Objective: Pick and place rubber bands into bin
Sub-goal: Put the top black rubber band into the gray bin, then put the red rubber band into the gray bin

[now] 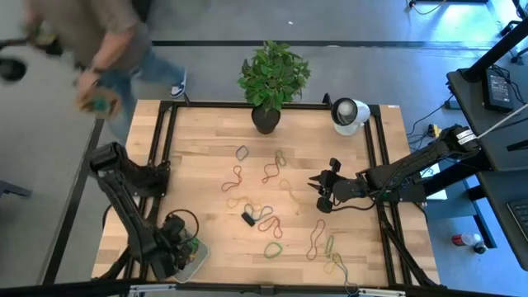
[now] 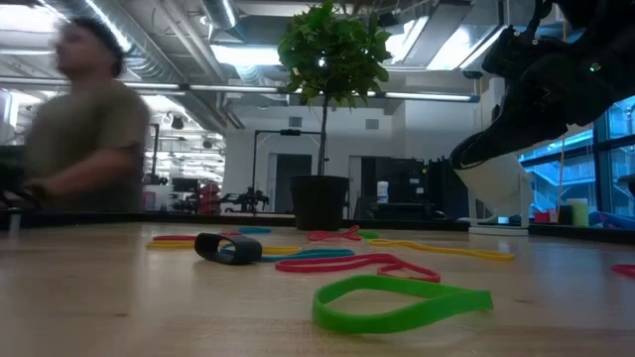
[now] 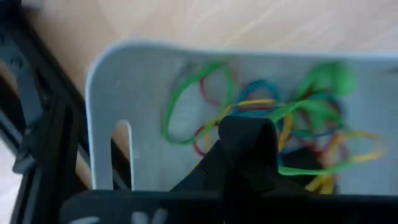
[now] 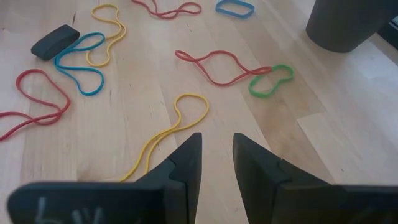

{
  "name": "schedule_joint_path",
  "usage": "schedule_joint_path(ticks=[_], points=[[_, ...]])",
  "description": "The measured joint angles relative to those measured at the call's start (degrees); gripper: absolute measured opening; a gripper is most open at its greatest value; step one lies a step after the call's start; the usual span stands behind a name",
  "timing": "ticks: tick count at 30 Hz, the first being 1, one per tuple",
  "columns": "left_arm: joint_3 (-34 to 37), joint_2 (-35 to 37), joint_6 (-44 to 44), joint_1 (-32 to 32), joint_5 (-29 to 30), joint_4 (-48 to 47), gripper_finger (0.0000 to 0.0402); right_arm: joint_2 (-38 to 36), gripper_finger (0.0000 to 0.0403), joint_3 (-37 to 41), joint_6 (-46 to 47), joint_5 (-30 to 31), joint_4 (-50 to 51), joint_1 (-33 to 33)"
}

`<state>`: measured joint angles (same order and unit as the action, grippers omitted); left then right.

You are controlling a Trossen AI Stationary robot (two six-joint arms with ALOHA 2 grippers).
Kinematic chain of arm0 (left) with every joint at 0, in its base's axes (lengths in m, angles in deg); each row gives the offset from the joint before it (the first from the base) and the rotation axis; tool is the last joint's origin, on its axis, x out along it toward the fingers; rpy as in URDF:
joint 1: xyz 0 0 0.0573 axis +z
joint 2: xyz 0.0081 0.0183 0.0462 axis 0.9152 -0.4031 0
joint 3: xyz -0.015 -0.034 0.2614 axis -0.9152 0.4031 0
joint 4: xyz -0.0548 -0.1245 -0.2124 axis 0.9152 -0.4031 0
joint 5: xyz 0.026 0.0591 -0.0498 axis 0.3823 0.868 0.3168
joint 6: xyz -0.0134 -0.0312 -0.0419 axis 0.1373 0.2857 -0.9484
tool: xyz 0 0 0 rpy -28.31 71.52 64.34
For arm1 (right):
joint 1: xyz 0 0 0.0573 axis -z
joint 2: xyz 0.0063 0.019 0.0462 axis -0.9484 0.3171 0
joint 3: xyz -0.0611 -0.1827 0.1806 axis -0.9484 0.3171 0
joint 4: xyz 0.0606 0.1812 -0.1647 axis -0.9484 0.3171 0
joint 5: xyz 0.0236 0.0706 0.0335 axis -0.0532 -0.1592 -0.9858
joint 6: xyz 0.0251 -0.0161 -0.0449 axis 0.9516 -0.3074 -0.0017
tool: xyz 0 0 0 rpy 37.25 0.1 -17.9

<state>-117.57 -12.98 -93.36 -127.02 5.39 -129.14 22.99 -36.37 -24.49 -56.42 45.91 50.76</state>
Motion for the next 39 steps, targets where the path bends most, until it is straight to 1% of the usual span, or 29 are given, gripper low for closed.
schedule_joint_path(ticks=[3, 5, 9, 12, 15, 18, 21, 24, 26, 28, 30, 32, 33, 36, 37, 39], points=[[0.0, -2.5, 0.0, 0.0, -3.6, 0.3, 0.0031, 0.0, 0.0094, 0.0, 0.6, 0.0, 0.0, 0.0], [0.0, -3.4, 0.0, 0.1, -4.7, 0.5, 0.0055, 0.0, 0.0094, 0.0, 0.9, 0.0, 0.0, 0.0], [0.0, -3.7, 0.1, 0.2, -4.8, 3.0, 0.0110, 0.0, 0.0094, 0.0, 1.1, 0.0, 0.0, 0.0], [0.0, -2.8, 0.7, 0.2, -4.8, 2.5, 0.0145, 0.0, 0.0094, 0.0, 1.1, 0.0, 0.0, 0.0], [0.0, -1.1, 0.9, 0.3, -4.6, 1.9, 0.0165, 0.0, 0.0094, 0.0, 1.1, 0.0, 0.0, 0.0], [0.0, 2.1, 0.5, 0.9, -4.4, 0.5, 0.0170, 0.0, 0.0094, 0.0, 1.1, 0.0, 0.0, 0.0], [0.0, 5.9, -0.3, 1.7, -2.9, -2.3, 0.0163, 0.0, 0.0094, 0.0, 1.1, 0.0, 0.1, 0.0], [0.0, 10.2, -1.4, 2.5, 1.8, -5.4, 0.0147, 0.0, 0.0094, 0.0, 1.1, 0.0, 0.1, 0.0], [0.0, 12.6, 0.0, 3.4, 7.8, -6.6, 0.0128, 0.0, 0.0094, 0.0, 1.1, 0.0, 0.1, 0.0], [0.0, 14.4, 3.3, 4.4, 16.1, -7.5, 0.0101, 0.0, 0.0094, 0.0, 1.1, 0.0, 0.1, 0.0], [0.0, 15.3, 9.0, 5.8, 23.1, -6.6, 0.0064, 0.0, 0.0094, 0.0, 1.1, 0.0, 0.0, 0.0], [0.0, 15.4, 16.1, 8.2, 27.0, -5.0, 0.0021, 0.0, 0.0094, 0.0, 1.1, 0.0, -0.1, 0.0], [0.0, 15.2, 19.6, 9.5, 28.4, -4.3, 0.0012, 0.0, 0.0094, 0.0, 1.3, 0.0, -0.2, 0.0], [0.3, 13.4, 31.1, 14.0, 31.7, 0.2, 0.0002, 0.0, 0.0094, 0.0, 1.4, 0.0, -0.7, 0.0], [0.8, 12.8, 35.8, 15.8, 32.6, 3.5, 0.0002, 0.0, 0.0094, 0.0, 1.4, 0.0, -0.8, 0.0], [2.8, 11.5, 47.1, 19.7, 33.4, 13.0, 0.0002, 0.0, 0.0094, 0.0, 1.5, 0.0, -1.3, 0.0]])
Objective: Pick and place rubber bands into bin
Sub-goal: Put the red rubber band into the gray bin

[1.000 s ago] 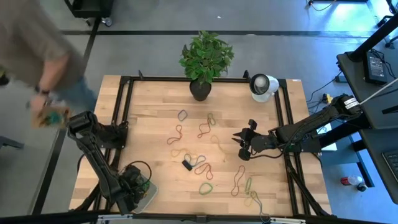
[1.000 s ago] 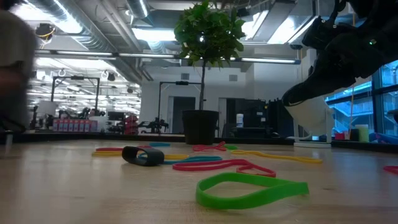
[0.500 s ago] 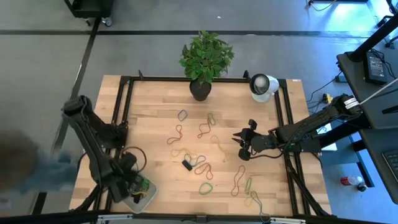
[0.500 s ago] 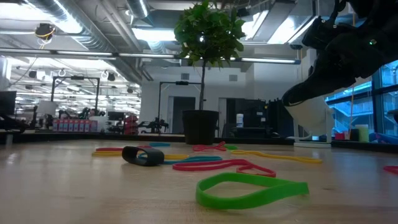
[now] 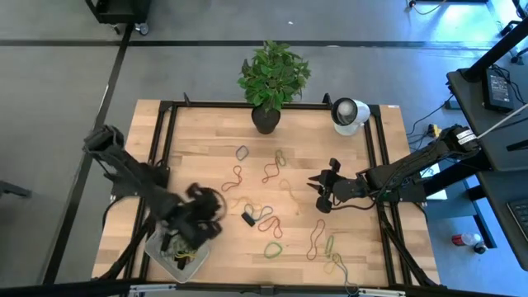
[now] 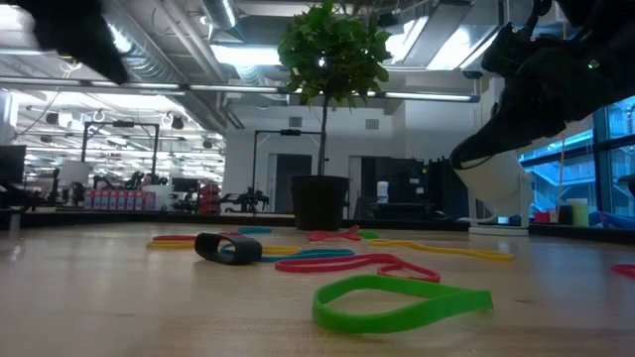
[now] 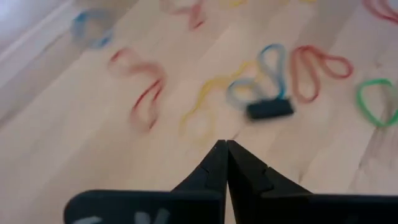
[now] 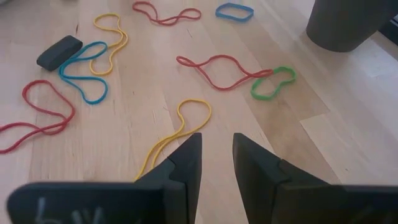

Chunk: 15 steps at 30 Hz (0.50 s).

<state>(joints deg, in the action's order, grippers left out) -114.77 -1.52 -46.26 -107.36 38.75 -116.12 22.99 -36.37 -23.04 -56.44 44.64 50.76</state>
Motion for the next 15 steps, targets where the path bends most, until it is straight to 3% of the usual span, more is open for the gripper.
schedule_joint_path(ticks=[7, 11, 15], points=[[7.6, -6.7, 35.6, 13.3, -7.6, 35.5, 0.0002, 0.0, 0.0094, 0.0, -0.1, 0.0, -2.5, 0.0], [10.4, -8.5, 48.4, 18.6, -8.3, 46.9, 0.0002, 0.0, 0.0094, 0.0, -0.1, 0.0, -5.7, 0.2], [13.8, -8.0, 56.4, 22.9, -13.5, 53.6, 0.0002, 1.0, 0.0094, 0.0, -0.6, 0.0, -13.5, 1.2]])
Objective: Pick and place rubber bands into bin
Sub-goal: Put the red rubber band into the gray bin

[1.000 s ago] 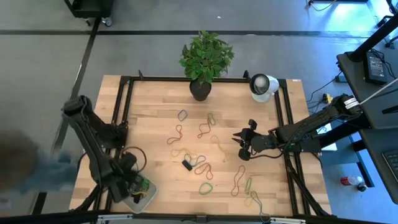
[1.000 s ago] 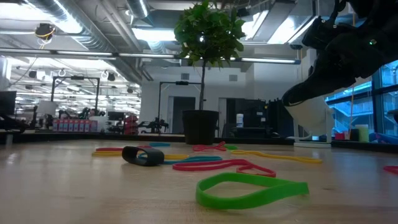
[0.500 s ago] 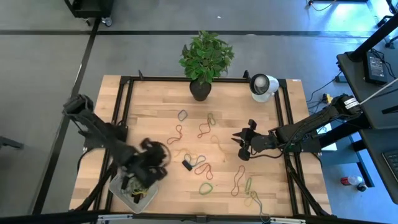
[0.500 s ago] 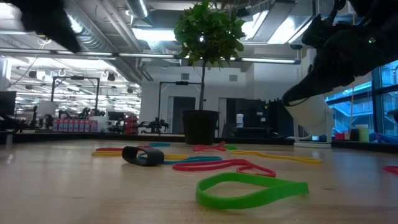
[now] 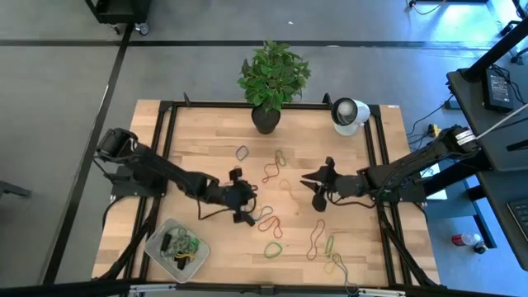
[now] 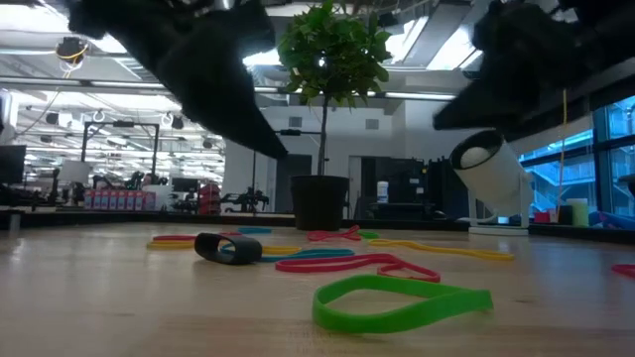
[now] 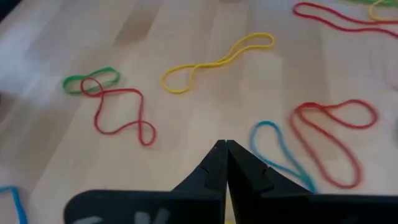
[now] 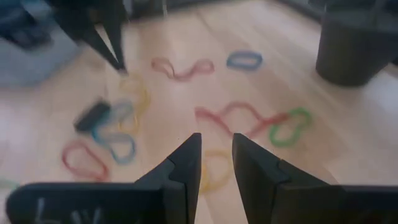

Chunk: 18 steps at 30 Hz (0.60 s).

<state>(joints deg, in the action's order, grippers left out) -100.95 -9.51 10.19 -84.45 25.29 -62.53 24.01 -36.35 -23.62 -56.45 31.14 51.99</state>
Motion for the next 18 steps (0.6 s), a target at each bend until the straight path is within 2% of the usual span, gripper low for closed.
schedule_joint_path(ticks=[4, 8, 13, 18], points=[[4.9, 1.4, 4.6, 3.2, -2.9, 7.4, 0.0002, 3.0, 0.0095, -1.1, -5.2, 0.0, -5.9, 1.7], [11.0, 3.0, 5.1, 6.0, -5.3, 14.6, 0.0002, 8.4, 0.0095, -6.9, -7.4, 0.0, -4.2, 4.2], [16.9, 6.4, 5.0, 7.1, -4.5, 20.8, 0.0002, 18.9, 0.0107, -20.0, -8.7, -5.1, 8.3, 8.7], [19.8, 9.3, 5.1, 7.1, -3.5, 21.6, 0.0002, 31.0, 0.0141, -33.8, -12.2, -10.8, 24.8, 13.2]])
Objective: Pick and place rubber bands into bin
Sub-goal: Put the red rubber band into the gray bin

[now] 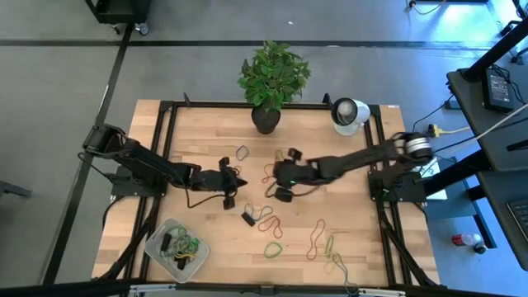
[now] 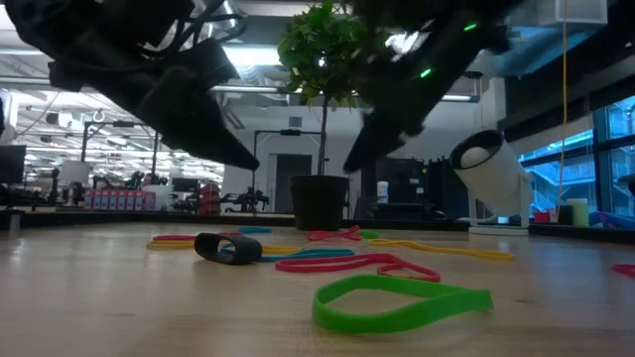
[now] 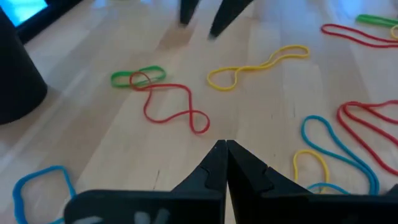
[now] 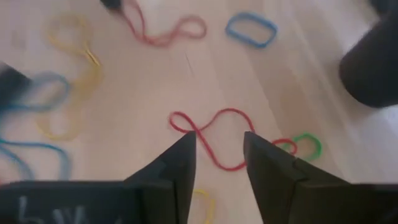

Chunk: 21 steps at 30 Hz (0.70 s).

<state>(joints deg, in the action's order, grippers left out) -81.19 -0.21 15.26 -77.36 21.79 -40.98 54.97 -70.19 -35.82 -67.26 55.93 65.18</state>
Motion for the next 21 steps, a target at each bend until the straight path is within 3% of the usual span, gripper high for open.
schedule_joint_path(ticks=[5, 10, 17, 21], points=[[0.6, 0.3, -0.9, -0.1, -0.2, -0.1, 0.0002, 9.0, 0.0169, -7.8, -7.6, -4.8, 4.5, 2.9], [0.6, 0.3, 0.0, -0.1, 0.1, -0.3, 0.0002, 14.0, 0.0175, -10.4, -9.9, -11.5, 5.2, 5.7], [0.6, 0.3, -0.3, -0.1, 0.0, -0.5, 0.0002, 16.8, 0.0157, -10.5, -10.1, -11.8, 5.7, 8.5], [0.6, 0.3, -3.5, -0.1, -0.6, -0.5, 0.0002, 16.7, 0.0117, -10.4, -9.9, -13.1, 5.9, 9.4]])
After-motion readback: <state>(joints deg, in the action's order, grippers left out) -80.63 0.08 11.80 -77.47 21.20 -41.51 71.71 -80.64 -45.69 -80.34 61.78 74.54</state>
